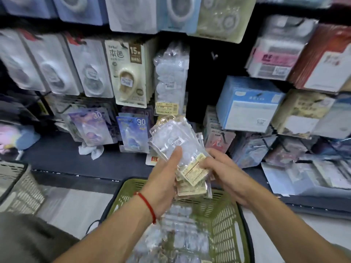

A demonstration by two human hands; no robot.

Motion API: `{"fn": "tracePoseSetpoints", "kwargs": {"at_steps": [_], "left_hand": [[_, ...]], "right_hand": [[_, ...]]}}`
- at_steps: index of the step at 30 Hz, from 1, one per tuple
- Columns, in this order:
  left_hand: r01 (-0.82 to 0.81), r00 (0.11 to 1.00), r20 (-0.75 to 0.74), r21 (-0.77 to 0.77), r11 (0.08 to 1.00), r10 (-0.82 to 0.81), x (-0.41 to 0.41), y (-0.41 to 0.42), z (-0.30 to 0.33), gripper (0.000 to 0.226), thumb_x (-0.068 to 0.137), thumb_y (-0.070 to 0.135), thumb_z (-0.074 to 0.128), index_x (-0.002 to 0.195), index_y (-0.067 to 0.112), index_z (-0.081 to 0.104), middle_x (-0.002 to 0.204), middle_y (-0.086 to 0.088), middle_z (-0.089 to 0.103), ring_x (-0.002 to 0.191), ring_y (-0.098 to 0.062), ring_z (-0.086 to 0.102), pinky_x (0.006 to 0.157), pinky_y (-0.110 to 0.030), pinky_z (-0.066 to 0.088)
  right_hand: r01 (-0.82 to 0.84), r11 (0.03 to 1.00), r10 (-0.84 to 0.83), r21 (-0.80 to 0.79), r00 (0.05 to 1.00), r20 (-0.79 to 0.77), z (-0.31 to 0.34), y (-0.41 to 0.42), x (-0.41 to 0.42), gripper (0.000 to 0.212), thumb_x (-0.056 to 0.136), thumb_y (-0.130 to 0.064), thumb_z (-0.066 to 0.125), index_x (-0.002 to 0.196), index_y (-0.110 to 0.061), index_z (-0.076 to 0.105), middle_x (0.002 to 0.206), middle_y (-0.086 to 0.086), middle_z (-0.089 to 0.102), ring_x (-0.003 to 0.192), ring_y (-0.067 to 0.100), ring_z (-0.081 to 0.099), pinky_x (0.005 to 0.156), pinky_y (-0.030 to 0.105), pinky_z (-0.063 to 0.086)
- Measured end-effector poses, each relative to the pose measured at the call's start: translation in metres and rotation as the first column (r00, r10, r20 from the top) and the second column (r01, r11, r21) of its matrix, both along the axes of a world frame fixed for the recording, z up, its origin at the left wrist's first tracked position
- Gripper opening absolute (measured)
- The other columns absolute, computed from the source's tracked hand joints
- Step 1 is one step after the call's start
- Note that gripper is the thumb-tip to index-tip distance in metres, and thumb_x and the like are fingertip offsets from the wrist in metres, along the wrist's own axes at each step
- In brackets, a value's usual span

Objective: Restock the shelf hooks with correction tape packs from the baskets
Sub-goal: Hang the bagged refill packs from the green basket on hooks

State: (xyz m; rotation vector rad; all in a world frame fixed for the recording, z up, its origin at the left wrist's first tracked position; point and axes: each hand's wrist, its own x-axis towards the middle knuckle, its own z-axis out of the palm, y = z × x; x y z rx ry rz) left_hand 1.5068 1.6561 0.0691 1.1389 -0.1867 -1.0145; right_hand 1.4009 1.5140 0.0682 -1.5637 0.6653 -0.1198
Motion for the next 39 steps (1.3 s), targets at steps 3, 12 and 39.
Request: {"fn": "tracePoseSetpoints", "kwargs": {"at_steps": [3,12,39], "left_hand": [[0.026,0.976,0.218,0.000,1.000,-0.026,0.027,0.002,0.023,0.046,0.102,0.046,0.054,0.131,0.014,0.069,0.115,-0.010,0.080,0.095,-0.023,0.079,0.067,-0.031,0.062],[-0.015,0.811,0.585,0.002,1.000,0.011,0.087,-0.011,0.070,0.069,0.081,0.063,0.080,0.136,0.027,0.058,0.122,0.006,0.077,0.112,-0.016,0.075,0.103,-0.049,0.056],[-0.122,0.740,0.659,-0.072,0.990,0.139,0.108,-0.002,0.059,0.041,0.091,0.047,0.064,0.128,0.027,0.064,0.121,0.010,0.077,0.112,-0.009,0.072,0.102,-0.037,0.053]], "right_hand": [[-0.079,0.985,0.084,-0.150,0.996,0.028,0.029,-0.006,0.016,0.029,0.084,-0.045,0.069,0.112,-0.048,0.074,0.110,-0.010,0.080,0.096,0.003,0.073,0.088,0.030,0.058],[0.036,0.868,0.067,-0.496,0.980,0.188,0.082,-0.016,0.055,0.056,0.078,-0.060,0.081,0.127,-0.042,0.060,0.084,-0.004,0.072,0.078,0.015,0.075,0.075,0.041,0.061],[0.470,0.872,-0.342,-0.138,0.785,0.516,0.072,-0.034,0.039,0.010,0.106,-0.029,0.058,0.107,-0.039,0.061,0.103,-0.002,0.081,0.080,0.017,0.079,0.054,0.024,0.057]]}}
